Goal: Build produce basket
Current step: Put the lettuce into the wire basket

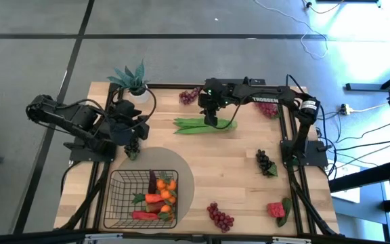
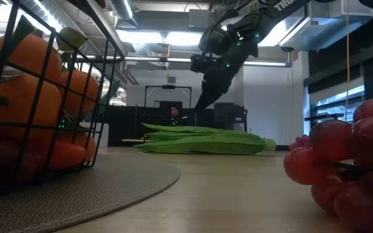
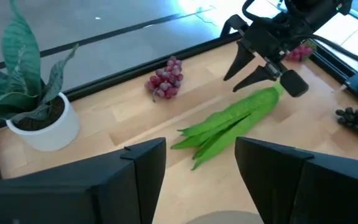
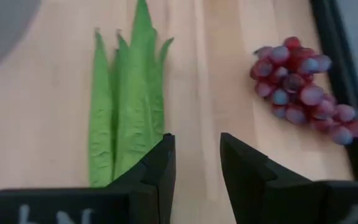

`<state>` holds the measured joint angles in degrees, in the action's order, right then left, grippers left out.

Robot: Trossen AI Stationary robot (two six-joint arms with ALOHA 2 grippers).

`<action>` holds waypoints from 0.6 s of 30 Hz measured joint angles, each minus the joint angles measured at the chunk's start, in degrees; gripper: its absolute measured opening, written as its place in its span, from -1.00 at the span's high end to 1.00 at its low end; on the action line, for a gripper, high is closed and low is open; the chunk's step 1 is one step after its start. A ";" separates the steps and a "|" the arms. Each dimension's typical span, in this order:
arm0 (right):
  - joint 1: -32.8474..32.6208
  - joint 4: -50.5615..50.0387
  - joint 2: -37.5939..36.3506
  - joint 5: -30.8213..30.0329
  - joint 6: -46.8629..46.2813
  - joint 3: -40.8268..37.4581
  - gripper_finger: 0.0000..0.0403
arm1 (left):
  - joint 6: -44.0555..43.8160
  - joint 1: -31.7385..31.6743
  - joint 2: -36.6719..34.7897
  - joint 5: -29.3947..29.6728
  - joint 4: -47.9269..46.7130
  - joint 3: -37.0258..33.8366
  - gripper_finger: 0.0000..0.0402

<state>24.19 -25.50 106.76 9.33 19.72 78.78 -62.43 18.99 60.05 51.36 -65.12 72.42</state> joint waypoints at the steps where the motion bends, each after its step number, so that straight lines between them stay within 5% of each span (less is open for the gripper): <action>1: 0.41 -0.22 0.00 2.18 -0.07 0.00 0.44 | -0.02 -0.19 0.00 0.00 0.00 0.00 0.10; 5: 1.20 0.03 0.00 8.87 -1.07 -0.31 0.44 | 0.00 -0.80 0.00 -0.01 0.00 0.00 0.10; 18: 1.22 -0.17 4.41 9.83 -1.02 -0.70 0.44 | 0.00 -1.14 0.00 0.00 0.02 0.00 0.10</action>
<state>25.41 -25.68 111.17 19.16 18.70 78.08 -62.43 17.85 60.05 51.36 -65.10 72.42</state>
